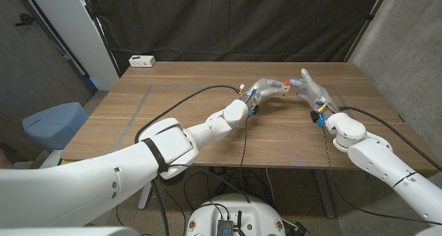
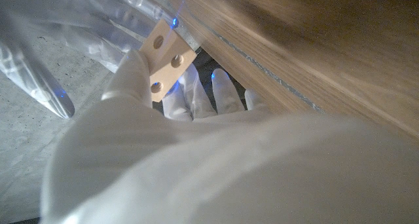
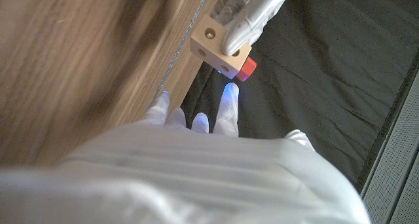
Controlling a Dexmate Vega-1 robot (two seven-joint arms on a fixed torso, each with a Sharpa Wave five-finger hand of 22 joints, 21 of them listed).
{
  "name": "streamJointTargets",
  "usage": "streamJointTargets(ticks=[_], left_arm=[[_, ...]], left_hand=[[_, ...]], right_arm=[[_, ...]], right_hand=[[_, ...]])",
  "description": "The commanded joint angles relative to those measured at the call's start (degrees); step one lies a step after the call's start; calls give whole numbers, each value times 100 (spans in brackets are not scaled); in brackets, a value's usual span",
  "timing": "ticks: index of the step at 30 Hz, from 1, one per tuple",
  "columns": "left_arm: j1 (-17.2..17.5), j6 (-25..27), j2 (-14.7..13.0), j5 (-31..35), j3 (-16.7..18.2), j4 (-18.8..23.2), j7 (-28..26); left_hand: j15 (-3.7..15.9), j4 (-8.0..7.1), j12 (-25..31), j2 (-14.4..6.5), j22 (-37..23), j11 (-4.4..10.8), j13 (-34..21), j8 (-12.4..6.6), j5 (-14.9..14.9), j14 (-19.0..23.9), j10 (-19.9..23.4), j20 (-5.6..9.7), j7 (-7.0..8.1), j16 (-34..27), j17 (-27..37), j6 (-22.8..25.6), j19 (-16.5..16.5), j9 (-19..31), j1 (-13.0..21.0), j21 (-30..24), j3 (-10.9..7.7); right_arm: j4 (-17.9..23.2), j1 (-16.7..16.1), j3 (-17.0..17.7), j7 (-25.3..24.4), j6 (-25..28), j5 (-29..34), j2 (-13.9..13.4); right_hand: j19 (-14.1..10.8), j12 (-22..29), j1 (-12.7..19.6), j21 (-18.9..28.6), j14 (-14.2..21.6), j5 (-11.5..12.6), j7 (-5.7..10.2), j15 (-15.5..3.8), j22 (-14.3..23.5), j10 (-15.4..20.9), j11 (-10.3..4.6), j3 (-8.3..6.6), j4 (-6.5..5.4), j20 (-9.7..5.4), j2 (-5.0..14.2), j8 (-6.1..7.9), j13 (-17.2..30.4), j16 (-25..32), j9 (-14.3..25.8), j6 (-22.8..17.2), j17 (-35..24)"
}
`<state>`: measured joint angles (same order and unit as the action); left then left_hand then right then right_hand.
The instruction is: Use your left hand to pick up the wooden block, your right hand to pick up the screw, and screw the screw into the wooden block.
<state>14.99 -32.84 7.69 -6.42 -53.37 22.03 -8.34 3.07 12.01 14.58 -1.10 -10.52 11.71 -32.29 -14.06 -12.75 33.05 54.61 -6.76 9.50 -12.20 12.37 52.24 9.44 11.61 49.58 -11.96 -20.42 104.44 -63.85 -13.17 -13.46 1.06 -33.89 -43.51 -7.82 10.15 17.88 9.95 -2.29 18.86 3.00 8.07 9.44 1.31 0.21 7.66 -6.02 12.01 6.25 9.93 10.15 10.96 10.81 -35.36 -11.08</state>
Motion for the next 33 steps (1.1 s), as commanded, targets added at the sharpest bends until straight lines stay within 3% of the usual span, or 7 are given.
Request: streamJointTargets(ticks=[1, 14, 33], left_arm=[[-67, 175, 40, -74, -34, -43, 41], [-114, 298, 52, -142, -74, -63, 74], [-150, 385, 65, -195, -106, -75, 81]], left_hand=[[502, -309, 118, -523, -25, 53, -46, -53, -53, 71, 88, -11, -93, -18, 18, 448, 42, 30, 30, -30, -332], [499, -307, 121, -522, -25, 52, -45, -56, -55, 74, 93, -10, -90, -19, 18, 455, 48, 30, 32, -32, -334], [504, -308, 119, -525, -25, 50, -41, -54, -59, 79, 83, -8, -96, -18, 16, 450, 49, 30, 30, -32, -340]], right_arm=[[-180, 192, -121, 171, -98, -21, 33], [-191, 216, -148, 91, -108, -6, 58], [-195, 210, -152, 14, -78, -14, 65]], right_hand=[[62, 12, -39, 14, -64, 7, -1, 16, 23, -3, -7, 57, -15, 8, 3, 69, 15, -11, 11, -110, -9], [74, 99, -42, 59, -8, 26, -87, -23, 23, 220, -193, 76, -25, -5, 45, 287, 10, 46, 2, -768, 2], [8, 134, -19, 87, 92, 41, -141, -50, 24, 410, -237, 75, -20, -13, 73, 343, 8, 82, -2, -1075, 10]])
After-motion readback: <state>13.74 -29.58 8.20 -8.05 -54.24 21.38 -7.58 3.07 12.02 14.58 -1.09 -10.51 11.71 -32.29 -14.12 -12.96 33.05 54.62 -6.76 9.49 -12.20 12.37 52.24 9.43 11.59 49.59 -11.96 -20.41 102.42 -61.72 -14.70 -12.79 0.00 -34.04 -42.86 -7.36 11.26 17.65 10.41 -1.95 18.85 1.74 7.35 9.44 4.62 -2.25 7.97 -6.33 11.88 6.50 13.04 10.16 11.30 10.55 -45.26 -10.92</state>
